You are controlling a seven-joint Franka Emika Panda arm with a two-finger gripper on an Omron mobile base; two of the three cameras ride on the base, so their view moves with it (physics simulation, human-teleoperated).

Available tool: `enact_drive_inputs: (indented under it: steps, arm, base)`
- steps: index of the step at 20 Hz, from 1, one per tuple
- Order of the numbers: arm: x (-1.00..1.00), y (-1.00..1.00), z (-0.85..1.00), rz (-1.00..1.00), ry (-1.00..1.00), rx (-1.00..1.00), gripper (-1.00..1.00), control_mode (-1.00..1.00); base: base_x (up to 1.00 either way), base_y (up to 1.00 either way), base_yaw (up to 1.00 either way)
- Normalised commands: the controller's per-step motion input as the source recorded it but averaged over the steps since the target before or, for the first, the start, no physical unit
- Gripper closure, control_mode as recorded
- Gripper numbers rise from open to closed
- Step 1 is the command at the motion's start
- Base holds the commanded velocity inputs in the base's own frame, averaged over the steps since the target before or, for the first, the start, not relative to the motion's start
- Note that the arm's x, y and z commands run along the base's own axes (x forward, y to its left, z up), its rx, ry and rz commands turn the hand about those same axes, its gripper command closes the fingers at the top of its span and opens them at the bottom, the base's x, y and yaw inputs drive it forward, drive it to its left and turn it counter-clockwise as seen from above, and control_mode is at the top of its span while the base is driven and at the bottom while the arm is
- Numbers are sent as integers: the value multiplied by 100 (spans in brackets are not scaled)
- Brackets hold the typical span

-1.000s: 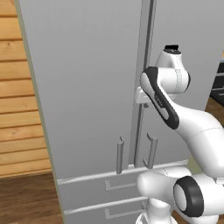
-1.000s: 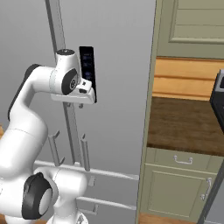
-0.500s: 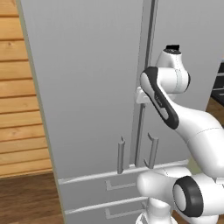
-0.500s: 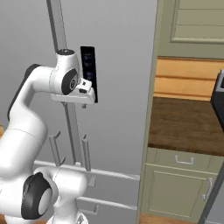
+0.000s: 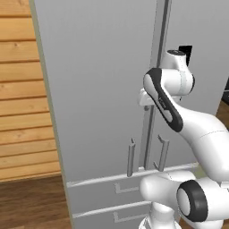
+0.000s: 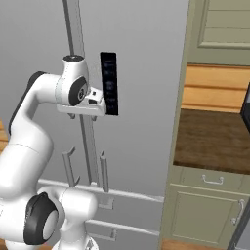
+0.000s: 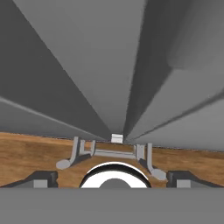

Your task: Take the strawberry from the fridge and place it on top of the pancake, located on the dining counter.

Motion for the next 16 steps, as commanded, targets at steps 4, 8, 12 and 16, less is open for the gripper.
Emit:
enact_drive_inputs:
  steps: [4, 8, 12, 16]
  arm:
    - [0, 0, 0, 0, 0, 0, -100, 100]
    - [0, 0, 0, 0, 0, 0, -100, 100]
    - [0, 0, 0, 0, 0, 0, -100, 100]
    - [0, 0, 0, 0, 0, 0, -100, 100]
  base:
    - [-4, 4, 0]
    - [-29, -27, 0]
    - [-58, -14, -1]
    - [-83, 0, -3]
